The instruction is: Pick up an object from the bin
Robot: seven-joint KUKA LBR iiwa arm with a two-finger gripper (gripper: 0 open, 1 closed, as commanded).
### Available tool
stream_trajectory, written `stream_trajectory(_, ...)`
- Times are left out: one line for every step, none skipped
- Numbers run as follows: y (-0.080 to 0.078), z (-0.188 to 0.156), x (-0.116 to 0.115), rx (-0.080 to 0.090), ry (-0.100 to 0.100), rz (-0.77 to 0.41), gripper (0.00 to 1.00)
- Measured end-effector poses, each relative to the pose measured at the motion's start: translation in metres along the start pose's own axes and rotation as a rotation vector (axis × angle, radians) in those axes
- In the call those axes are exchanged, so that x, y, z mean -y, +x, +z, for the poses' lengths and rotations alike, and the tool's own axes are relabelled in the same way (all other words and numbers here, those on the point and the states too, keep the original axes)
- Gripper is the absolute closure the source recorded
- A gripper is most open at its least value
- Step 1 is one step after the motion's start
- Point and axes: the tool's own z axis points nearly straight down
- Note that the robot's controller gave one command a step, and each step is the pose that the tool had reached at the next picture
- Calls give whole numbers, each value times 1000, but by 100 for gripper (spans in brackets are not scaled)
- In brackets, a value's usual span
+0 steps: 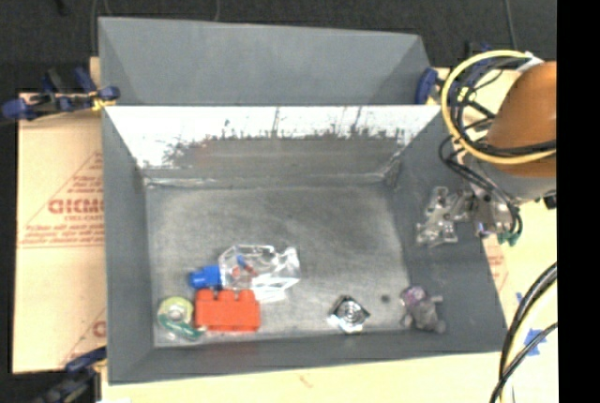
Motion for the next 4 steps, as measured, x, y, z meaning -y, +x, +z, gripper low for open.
stream_trajectory(-18, -8, -12, 0, 1, -38, 100)
stream_trajectory(-18, -7, -12, -1, 1, -37, 0)
stream_trajectory(-28, 78, -7, -8, -1, 79, 0)
stream_trajectory(-30, 74, -6, -2, 1, 77, 100)
